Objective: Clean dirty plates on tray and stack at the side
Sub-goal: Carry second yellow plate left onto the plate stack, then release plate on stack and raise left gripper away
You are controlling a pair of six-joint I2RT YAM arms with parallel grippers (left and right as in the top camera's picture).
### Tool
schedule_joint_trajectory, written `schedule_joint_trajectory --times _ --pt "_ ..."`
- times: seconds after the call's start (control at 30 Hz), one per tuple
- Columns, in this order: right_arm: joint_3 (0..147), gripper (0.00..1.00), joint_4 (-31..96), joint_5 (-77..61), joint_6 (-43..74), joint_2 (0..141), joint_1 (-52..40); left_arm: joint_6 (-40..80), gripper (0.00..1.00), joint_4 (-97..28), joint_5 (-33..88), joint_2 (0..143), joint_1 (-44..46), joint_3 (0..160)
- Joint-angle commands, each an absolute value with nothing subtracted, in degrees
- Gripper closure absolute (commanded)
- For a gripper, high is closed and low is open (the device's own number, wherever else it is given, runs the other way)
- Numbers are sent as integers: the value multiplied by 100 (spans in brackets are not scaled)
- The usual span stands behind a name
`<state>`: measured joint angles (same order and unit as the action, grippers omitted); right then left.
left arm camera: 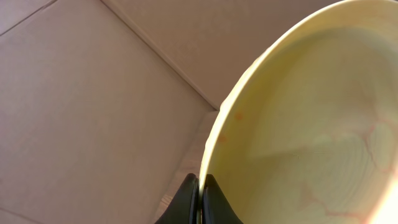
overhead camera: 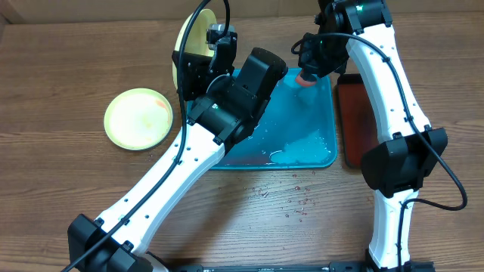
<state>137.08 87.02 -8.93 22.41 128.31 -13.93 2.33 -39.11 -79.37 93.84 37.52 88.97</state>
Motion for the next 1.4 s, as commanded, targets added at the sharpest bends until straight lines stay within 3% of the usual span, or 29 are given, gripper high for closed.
schedule_joint_trajectory --times 0.0,0.13,0.33,0.53,0.7,1.0,1.37 --pt "13692 96 8694 -860 2202 12617 -1413 167 96 -3879 -7950 9247 3785 8954" --pt "13692 96 8694 -860 2202 12617 -1413 169 96 -4066 -7218 9247 3778 8952" --pt "13692 96 8739 -858 2200 12617 -1413 1144 96 -5216 -4692 9244 3105 8952" --pt "13692 96 8759 -860 2200 12617 -1413 1330 96 -5612 -1258 9251 1125 8945" --pt "13692 96 8759 -860 2202 12617 -1413 1227 96 -5583 370 9301 -475 8709" --pt "13692 96 8753 -860 2202 12617 -1413 1153 96 -4711 1601 10084 -2443 7677" --pt "13692 96 8761 -862 2202 12617 -1413 1247 96 -3868 1612 11190 -2773 7561"
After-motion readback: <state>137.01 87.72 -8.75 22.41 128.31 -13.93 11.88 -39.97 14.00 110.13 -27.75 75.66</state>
